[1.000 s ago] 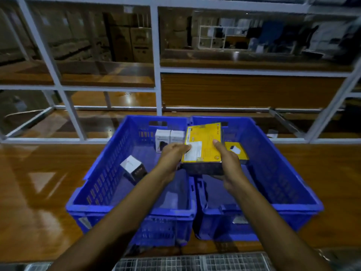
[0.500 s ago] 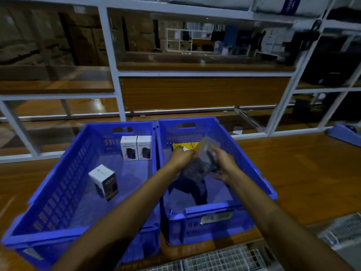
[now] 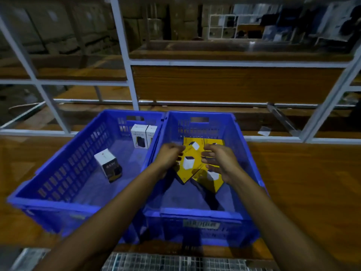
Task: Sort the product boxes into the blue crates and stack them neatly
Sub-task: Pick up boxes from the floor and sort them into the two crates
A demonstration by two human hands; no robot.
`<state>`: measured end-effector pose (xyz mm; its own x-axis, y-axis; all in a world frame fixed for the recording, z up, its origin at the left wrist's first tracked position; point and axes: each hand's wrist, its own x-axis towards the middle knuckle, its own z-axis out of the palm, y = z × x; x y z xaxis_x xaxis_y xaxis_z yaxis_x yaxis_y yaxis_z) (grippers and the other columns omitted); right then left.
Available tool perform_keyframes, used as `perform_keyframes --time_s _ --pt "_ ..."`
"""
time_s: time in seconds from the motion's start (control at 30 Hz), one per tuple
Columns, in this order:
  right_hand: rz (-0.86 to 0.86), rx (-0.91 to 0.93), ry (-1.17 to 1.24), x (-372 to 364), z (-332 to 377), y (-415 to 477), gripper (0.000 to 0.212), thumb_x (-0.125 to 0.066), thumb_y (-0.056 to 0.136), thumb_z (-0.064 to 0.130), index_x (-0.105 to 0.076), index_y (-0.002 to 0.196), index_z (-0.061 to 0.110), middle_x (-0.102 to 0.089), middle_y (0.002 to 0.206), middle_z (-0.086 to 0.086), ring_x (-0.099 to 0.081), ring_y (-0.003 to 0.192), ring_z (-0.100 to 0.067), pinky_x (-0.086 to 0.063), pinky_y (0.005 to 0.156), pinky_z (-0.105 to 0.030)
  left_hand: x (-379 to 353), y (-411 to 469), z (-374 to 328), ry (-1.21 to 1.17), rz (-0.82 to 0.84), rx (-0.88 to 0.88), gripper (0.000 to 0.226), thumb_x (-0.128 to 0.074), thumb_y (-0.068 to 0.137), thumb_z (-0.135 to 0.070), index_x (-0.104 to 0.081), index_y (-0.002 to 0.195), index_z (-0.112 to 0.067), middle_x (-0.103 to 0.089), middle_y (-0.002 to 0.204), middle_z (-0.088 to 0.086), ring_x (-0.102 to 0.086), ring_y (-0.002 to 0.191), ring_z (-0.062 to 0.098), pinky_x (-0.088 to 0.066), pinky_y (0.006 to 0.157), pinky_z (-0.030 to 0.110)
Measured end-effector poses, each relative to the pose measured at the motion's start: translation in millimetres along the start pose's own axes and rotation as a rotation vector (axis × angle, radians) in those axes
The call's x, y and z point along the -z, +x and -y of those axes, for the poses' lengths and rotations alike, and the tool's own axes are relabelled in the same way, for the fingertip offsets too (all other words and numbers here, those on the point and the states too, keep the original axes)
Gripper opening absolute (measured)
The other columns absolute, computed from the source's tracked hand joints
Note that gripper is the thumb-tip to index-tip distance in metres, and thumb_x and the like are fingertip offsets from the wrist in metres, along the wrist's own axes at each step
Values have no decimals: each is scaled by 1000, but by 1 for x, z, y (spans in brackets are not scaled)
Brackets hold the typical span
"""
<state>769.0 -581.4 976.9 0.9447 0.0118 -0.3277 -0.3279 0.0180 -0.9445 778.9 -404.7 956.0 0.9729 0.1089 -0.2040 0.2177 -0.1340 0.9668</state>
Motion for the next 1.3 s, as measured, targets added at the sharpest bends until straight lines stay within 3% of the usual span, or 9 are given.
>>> perform_keyframes --time_s 0.13,0.27,0.57,0.83,1.13,1.3 --pt "190 24 -1 -18 1 -11 19 -58 97 27 -64 105 11 -69 92 -8 -64 74 -21 -44 63 -29 5 -27 -5 -60 -144 -70 16 -53 97 -11 -63 86 -6 -65 78 13 -62 70 27 -46 64 36" --pt "390 35 15 -52 -2 -34 17 -54 98 23 -65 92 13 -73 77 -4 -61 68 -18 -41 59 -26 22 -72 -9 -71 -311 -120 15 -54 97 -10 -64 87 -5 -65 68 6 -58 54 14 -45 51 25" --pt "742 -13 -74 -137 -38 -116 13 -54 97 23 -64 93 17 -74 97 -10 -70 85 -25 -45 64 -26 86 -197 36 -74 -705 -86 21 -55 93 -6 -62 74 -10 -62 66 9 -53 47 9 -40 43 18" --pt "968 -98 -185 -186 -107 -248 15 -54 97 22 -64 89 15 -72 83 -5 -65 65 -15 -45 64 -27 130 -380 105 -229 -964 -1 15 -55 95 -13 -65 84 -9 -71 69 3 -56 52 13 -40 48 20" --pt "1204 -121 -356 -211 -204 -436 14 -59 94 25 -69 92 16 -74 87 -6 -71 78 -21 -52 69 -30 134 -620 179 -314 -1237 130 16 -54 96 -18 -66 85 -13 -73 82 12 -58 62 19 -41 54 24" --pt "1362 -132 -462 -221 -248 -536 19 -57 97 26 -69 99 12 -74 99 -11 -71 89 -26 -55 86 -37 125 -737 214 -380 -1402 166 14 -54 95 -16 -65 86 -12 -70 79 11 -56 58 17 -39 53 23"
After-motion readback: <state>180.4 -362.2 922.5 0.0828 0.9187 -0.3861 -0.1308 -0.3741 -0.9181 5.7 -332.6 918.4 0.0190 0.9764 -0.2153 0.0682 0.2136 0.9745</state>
